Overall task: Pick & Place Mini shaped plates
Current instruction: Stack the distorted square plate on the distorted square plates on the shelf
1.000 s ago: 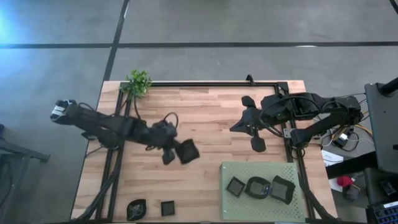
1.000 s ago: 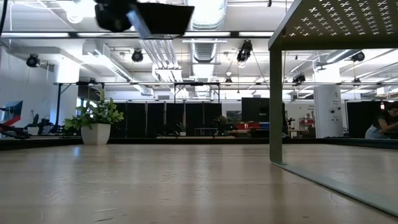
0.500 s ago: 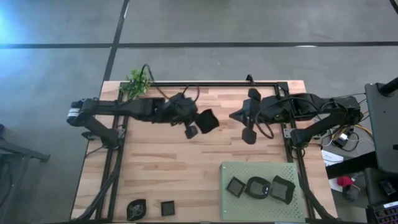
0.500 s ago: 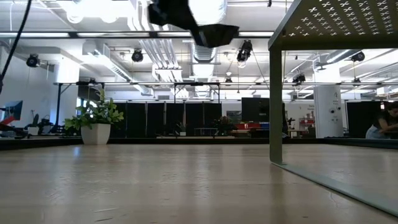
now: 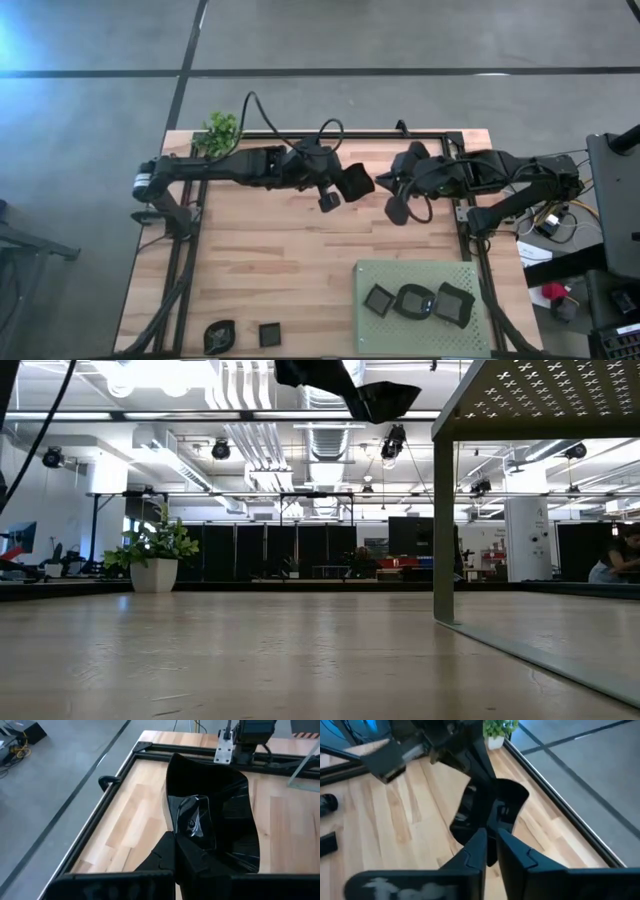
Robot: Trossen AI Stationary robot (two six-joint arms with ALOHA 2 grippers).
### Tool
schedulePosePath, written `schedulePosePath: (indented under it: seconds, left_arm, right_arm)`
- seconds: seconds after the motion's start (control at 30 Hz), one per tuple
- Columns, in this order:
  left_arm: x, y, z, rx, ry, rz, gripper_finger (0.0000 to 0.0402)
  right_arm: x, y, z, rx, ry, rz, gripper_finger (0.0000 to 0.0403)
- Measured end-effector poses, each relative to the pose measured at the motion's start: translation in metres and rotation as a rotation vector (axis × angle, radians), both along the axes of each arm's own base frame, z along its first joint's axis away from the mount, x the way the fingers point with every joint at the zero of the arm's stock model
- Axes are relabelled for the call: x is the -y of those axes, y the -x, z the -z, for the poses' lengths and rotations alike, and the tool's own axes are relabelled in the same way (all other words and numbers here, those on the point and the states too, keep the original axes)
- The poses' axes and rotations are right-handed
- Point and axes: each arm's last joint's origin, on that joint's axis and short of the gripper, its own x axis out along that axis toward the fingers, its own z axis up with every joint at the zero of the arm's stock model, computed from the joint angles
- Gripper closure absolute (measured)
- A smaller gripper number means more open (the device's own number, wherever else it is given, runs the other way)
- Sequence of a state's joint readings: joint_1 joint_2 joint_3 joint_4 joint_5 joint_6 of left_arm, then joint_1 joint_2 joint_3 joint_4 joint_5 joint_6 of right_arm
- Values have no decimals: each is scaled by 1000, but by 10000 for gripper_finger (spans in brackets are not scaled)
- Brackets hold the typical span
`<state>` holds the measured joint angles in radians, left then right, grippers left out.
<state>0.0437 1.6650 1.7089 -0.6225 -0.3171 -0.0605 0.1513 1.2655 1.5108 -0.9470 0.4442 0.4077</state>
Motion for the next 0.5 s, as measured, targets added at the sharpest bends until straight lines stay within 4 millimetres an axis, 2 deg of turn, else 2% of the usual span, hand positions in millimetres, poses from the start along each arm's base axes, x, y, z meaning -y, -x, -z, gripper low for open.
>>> schedulePosePath:
  seconds: [0.23,0.37,0.5]
  left_arm:
    - [0,-2,-5,32,-28,17,401]
    - [0,-2,-6,35,-30,20,402]
    - [0,-2,-6,33,-32,21,402]
  right_arm:
    - [4,-4,16,-56,49,20,309]
    - [9,-6,25,-76,56,44,299]
    - [11,-9,26,-58,86,65,298]
